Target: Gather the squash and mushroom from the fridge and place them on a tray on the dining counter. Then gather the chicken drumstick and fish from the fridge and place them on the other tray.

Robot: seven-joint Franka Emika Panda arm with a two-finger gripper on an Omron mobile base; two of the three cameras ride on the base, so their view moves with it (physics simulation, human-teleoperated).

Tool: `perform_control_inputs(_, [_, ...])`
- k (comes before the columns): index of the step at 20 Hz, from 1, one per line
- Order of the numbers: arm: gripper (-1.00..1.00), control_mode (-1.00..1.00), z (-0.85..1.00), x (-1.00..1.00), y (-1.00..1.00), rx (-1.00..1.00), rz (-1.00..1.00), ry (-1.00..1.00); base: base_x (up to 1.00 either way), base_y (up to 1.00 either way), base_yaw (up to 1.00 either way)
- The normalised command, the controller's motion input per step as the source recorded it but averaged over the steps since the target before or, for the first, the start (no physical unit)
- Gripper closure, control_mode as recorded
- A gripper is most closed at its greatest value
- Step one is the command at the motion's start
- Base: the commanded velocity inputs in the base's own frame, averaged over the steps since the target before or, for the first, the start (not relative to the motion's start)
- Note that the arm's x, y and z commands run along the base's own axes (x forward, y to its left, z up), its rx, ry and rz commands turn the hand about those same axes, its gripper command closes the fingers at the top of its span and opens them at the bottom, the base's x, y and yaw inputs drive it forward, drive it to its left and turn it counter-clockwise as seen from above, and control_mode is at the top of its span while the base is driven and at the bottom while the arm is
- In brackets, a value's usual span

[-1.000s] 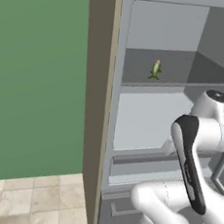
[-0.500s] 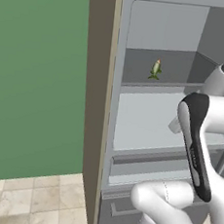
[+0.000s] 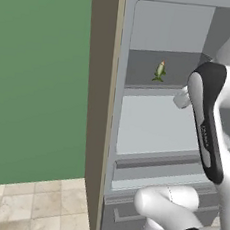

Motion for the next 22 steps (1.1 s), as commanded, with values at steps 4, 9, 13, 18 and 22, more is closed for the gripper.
perform_control_inputs(4, [-1.0,-1.0,0.28,0.28,0.0,0.08,-0.17,0.0,0.0,0.0,0.0])
perform_control_inputs(9, [-1.0,-1.0,0.05,0.44,0.0,0.04,-0.16,0.0,0.0,0.0,0.0])
perform_control_inputs(13, [-1.0,-1.0,-0.04,0.33,0.0,0.03,-0.03,-0.05,0.0,0.0,0.0])
perform_control_inputs(18, [-1.0,-1.0,-0.02,0.32,0.0,0.08,-0.03,-0.05,0.0,0.0,0.0])
perform_control_inputs(22, [-1.0,-1.0,-0.05,0.42,0.0,0.09,0.0,-0.03,0.0,0.0,0.0])
